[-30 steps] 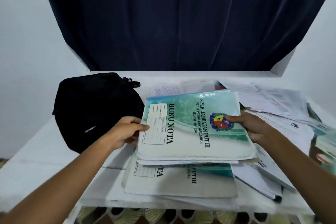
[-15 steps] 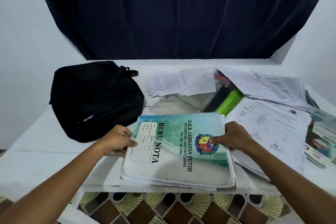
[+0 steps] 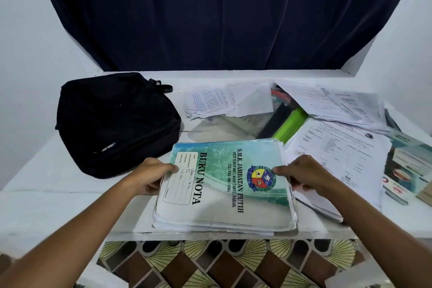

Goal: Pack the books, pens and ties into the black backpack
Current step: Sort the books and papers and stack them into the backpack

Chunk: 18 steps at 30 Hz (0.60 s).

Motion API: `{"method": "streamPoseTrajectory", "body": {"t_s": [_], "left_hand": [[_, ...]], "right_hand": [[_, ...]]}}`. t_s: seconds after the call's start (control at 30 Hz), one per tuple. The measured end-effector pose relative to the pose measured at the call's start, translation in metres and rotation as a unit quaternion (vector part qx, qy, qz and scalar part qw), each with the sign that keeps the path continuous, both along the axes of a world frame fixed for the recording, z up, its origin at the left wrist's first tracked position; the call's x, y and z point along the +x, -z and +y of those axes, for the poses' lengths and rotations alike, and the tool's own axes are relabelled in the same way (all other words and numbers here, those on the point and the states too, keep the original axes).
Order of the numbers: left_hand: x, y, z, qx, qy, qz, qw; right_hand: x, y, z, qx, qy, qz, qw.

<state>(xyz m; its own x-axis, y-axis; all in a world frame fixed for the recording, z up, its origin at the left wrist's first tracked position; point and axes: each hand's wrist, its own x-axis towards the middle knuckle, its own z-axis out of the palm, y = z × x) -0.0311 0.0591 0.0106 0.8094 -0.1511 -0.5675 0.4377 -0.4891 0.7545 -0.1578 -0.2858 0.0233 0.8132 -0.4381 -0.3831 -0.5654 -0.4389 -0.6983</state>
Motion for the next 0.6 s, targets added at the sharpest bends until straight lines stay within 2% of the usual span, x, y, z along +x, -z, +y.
{"method": "streamPoseTrajectory", "body": {"t_s": [0.27,0.6], "left_hand": [[0.003,0.002,-0.004,-0.030,-0.015,0.043,0.999],[0.013,0.006,-0.002,-0.053,-0.036,0.057,0.996]], "right_hand": [[0.000,0.007,0.002,0.113,0.072,0.009,0.991],[0.003,0.007,0.008,0.161,0.054,0.015,0.985]]}}
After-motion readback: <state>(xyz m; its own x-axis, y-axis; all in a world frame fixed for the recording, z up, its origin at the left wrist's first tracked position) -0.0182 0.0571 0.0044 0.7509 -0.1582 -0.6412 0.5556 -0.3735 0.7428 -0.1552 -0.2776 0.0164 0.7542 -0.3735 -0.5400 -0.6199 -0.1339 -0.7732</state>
